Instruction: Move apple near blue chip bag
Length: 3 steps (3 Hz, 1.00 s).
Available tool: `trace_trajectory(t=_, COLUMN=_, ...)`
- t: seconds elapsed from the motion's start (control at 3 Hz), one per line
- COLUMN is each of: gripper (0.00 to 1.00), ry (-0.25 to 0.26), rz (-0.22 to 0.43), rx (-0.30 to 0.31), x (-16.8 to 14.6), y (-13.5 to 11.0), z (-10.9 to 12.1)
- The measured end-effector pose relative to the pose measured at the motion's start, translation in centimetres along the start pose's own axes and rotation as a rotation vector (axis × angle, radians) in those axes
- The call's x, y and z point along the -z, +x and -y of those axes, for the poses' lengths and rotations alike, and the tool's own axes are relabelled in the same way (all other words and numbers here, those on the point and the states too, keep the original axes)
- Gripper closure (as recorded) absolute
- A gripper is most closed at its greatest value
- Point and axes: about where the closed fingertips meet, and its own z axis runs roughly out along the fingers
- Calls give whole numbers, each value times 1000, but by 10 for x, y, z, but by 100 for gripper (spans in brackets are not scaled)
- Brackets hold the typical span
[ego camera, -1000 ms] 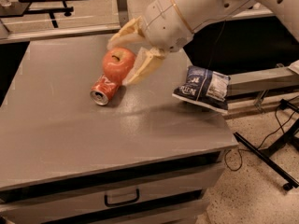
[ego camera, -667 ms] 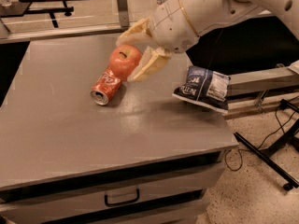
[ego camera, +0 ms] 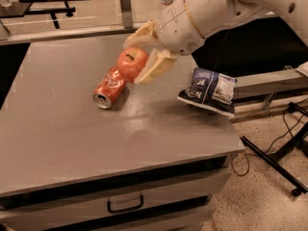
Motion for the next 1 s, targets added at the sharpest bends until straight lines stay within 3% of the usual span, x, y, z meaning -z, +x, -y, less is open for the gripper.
trace_trajectory(t=0.33, gripper=100, ry=15, rz=-15, rx=-26, x=2, y=35, z=4)
trace_trajectory(t=0.67, gripper=100, ry=26, rz=-41, rx=-90, x=-2, y=87, z=2)
trace_trajectory(t=1.0, gripper=100, ry=26, rz=-60, rx=-141, x=-4, y=116, z=-3)
